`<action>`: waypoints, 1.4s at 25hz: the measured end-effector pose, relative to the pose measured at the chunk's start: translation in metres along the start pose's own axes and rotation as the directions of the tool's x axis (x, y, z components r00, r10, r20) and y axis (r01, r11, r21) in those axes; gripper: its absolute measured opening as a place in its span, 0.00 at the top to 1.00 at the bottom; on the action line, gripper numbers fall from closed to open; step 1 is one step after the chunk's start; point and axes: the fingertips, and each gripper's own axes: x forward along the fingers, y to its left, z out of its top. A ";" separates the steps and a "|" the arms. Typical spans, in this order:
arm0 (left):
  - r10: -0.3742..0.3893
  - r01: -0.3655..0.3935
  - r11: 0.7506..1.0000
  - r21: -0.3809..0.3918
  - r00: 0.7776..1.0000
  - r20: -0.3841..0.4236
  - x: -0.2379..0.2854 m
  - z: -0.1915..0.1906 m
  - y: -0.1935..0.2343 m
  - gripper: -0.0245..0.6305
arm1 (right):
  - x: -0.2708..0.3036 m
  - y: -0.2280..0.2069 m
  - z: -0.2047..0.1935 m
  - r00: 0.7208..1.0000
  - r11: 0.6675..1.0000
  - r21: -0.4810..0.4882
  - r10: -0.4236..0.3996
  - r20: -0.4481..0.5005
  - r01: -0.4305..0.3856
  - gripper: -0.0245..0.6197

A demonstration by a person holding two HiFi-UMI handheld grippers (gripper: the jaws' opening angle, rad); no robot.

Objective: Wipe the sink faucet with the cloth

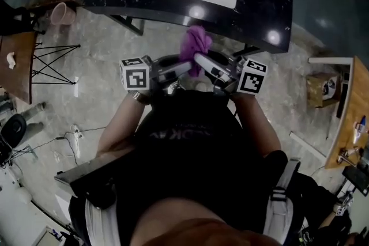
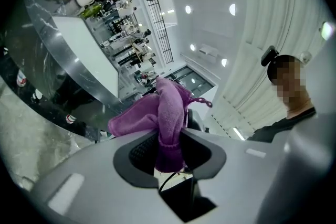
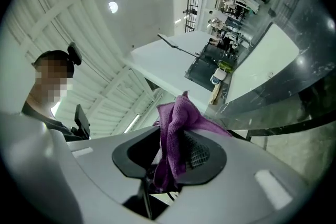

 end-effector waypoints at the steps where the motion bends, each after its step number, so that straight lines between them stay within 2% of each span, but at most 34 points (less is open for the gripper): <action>1: 0.016 -0.016 1.000 -0.004 1.000 0.015 -0.001 -0.002 -0.002 0.80 | -0.007 0.003 -0.001 1.000 1.000 0.003 0.013 0.006 -0.013 0.76; 5: 0.074 -0.074 0.997 -0.009 0.994 0.083 -0.021 -0.003 -0.006 0.80 | -0.033 0.006 -0.005 0.999 1.000 0.008 0.011 0.041 -0.011 0.75; 8: 0.140 -0.141 0.990 0.001 0.981 0.134 -0.054 0.003 -0.002 0.80 | -0.041 0.003 -0.015 0.999 1.000 0.015 0.006 0.050 -0.007 0.76; 11: 0.218 -0.222 0.975 0.003 0.960 0.176 -0.093 0.015 0.015 0.80 | -0.048 -0.003 -0.023 0.997 1.000 0.013 -0.019 0.073 0.018 0.91; 13: 0.261 -0.260 0.965 -0.028 0.946 0.195 -0.116 0.024 0.028 0.80 | -0.053 -0.004 -0.027 0.995 0.999 0.019 -0.038 0.095 0.036 0.95; 16: 0.335 -0.326 0.942 -0.076 0.920 0.204 -0.148 0.048 0.051 0.80 | -0.057 -0.004 -0.035 0.990 0.997 0.055 -0.060 0.125 0.053 0.95; 20: 0.394 -0.389 0.919 -0.063 0.899 0.193 -0.184 0.104 0.090 0.80 | -0.053 -0.010 -0.043 0.976 0.991 0.070 -0.125 0.180 0.114 0.95; 24: 0.426 -0.424 0.905 -0.046 0.895 0.132 -0.205 0.164 0.145 0.80 | -0.045 -0.024 -0.051 0.931 0.970 0.059 -0.245 0.271 0.238 0.95; 26: 0.440 -0.437 0.898 -0.049 0.894 0.089 -0.213 0.191 0.176 0.80 | -0.034 -0.029 -0.056 0.895 0.953 0.068 -0.301 0.330 0.295 0.95; 29: 0.473 -0.473 0.880 -0.046 0.881 -0.002 -0.219 0.225 0.223 0.80 | -0.004 -0.024 -0.068 0.840 0.941 0.106 -0.336 0.427 0.322 0.95; 31: 0.517 -0.520 0.854 -0.024 0.853 -0.072 -0.223 0.241 0.256 0.80 | 0.019 -0.020 -0.084 0.814 0.933 0.127 -0.355 0.460 0.335 0.95; 35: 0.626 -0.632 0.773 0.043 0.752 -0.207 -0.229 0.262 0.314 0.80 | 0.046 -0.020 -0.115 0.758 0.904 0.181 -0.424 0.496 0.387 0.95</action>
